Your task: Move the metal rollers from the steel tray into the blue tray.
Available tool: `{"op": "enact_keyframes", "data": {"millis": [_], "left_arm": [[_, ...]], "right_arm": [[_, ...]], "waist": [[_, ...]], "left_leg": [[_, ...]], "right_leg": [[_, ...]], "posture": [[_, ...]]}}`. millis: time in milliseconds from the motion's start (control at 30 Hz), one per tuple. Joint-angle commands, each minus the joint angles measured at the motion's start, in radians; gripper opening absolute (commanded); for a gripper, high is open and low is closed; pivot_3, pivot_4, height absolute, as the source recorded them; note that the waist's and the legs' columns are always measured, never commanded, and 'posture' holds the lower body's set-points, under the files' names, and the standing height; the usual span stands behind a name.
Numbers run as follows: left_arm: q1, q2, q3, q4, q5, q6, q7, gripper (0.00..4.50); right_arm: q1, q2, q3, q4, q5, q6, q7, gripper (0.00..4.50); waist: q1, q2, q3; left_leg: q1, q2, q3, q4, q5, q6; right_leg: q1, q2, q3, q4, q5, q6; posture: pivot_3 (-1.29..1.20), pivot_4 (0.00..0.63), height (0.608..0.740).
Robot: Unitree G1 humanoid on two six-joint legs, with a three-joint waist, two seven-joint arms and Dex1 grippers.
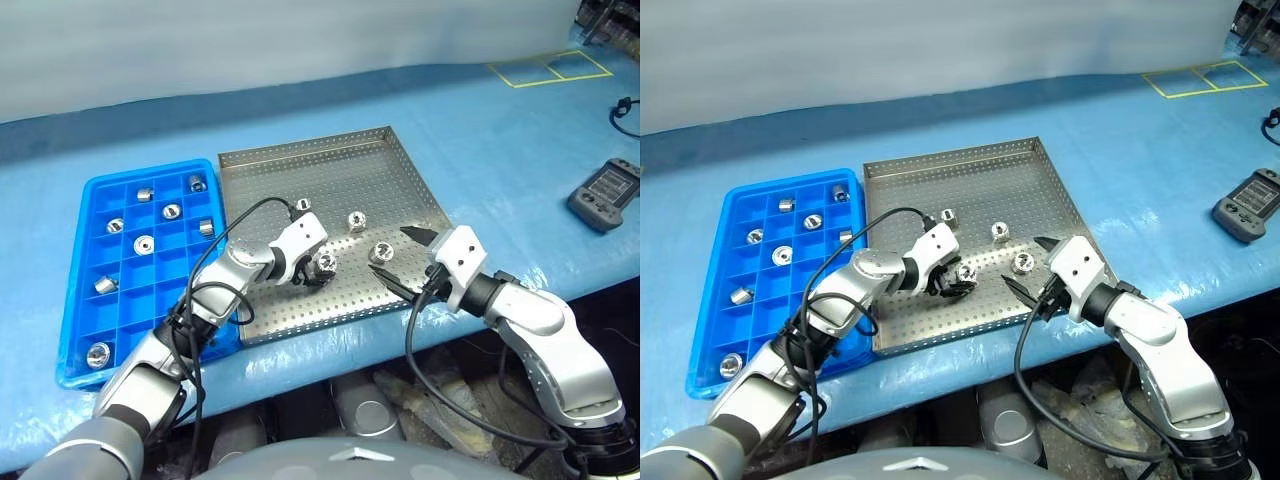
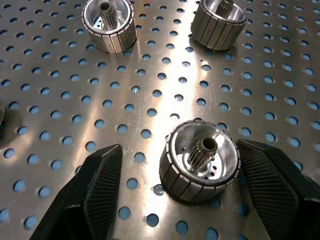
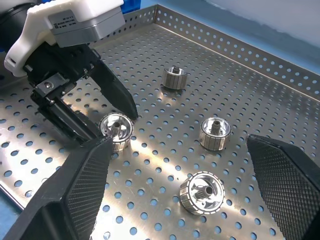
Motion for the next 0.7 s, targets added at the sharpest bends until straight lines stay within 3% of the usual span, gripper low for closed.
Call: {"op": "enact_keyframes", "data": {"millis": [33, 200, 333, 700], "left_arm": [[0.003, -0.003, 0.01, -0.032, 0.009, 0.006, -0.001, 2.43], [0.008, -0.011, 0.018, -0.036, 0.004, 0.007, 0.0, 2.43], [0.011, -0.009, 0.02, -0.042, 0.007, 0.007, -0.003, 1.69], [0.03, -0.021, 0.056, -0.076, -0.003, -0.001, 0.018, 1.69]], "right_arm": [[-0.023, 0.003, 0.003, -0.011, 0.003, -0.019, 0.007, 4.5], [-0.033, 0.006, 0.013, -0.001, 0.003, -0.021, 0.014, 4.5], [-0.033, 0.009, 0.019, 0.01, 0.004, -0.023, 0.022, 4.5], [-0.044, 0.026, 0.046, 0.036, -0.003, -0.03, 0.025, 4.5]], "waist": [[0.001, 0.0, 0.0], [0.004, 0.0, 0.0], [0.004, 0.0, 0.0], [0.003, 0.0, 0.0]], "left_leg": [[0.0, 0.0, 0.0, 0.0, 0.0, 0.0], [0.0, 0.0, 0.002, 0.0, 0.0, 0.001], [0.0, 0.0, 0.003, 0.0, -0.001, 0.001], [0.001, 0.0, 0.008, 0.0, -0.002, 0.003]], "right_leg": [[0.0, 0.0, 0.0, 0.0, 0.0, 0.0], [0.0, 0.0, 0.002, 0.0, 0.0, 0.001], [-0.001, 0.0, 0.004, 0.0, 0.0, 0.001], [-0.002, 0.001, 0.009, 0.0, 0.001, 0.003]], "posture": [[-0.36, 0.15, 0.74], [-0.35, 0.15, 0.74], [-0.35, 0.15, 0.74], [-0.34, 0.15, 0.74]]}}
